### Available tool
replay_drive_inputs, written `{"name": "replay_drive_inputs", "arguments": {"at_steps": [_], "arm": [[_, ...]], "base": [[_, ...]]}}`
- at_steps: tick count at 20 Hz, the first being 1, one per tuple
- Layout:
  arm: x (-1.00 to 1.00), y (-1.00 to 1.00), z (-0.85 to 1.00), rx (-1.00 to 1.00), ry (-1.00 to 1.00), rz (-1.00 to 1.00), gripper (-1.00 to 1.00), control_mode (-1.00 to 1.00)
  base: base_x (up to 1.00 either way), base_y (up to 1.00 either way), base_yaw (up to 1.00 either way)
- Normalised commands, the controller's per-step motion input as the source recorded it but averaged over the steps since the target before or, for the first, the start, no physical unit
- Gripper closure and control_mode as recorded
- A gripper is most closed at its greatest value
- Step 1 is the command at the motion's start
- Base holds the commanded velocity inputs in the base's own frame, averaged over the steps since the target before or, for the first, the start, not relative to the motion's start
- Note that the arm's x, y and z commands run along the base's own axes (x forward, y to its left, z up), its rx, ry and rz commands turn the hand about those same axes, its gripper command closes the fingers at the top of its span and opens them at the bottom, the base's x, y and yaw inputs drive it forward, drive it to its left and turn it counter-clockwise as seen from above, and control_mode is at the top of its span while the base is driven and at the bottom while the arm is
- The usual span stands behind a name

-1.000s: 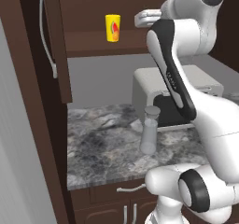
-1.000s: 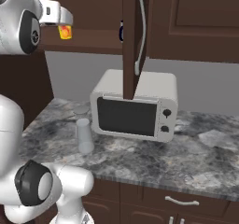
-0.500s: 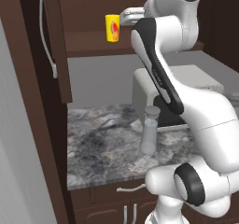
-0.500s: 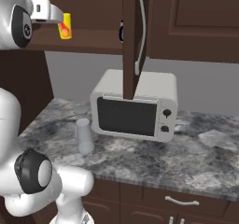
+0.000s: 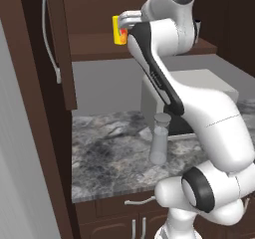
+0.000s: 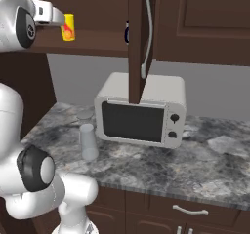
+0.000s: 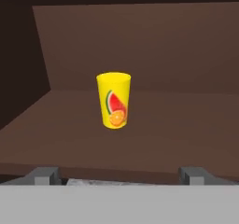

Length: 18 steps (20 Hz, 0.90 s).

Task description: There is a tray on the dining counter. Grab the cup, mug, and pitcher and place them on the tray. The pitcher may be placed next to the tray if it cannot fit the tray.

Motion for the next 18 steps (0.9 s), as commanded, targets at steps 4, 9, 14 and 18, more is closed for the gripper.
{"name": "replay_drive_inputs", "arguments": {"at_steps": [4,9,14,18], "arm": [[0.53,0.06,-0.24,0.00,0.00,0.00,-1.00,-1.00],[0.63,0.00,-0.06,0.00,0.00,0.00,-1.00,-1.00],[0.62,0.04,0.00,0.01,0.00,0.00,-1.00,-1.00],[0.42,0.13,0.00,0.00,0.00,0.00,-1.00,-1.00]], "base": [[0.00,0.00,0.00],[0.00,0.00,0.00],[0.00,0.00,0.00],[0.00,0.00,0.00]]}}
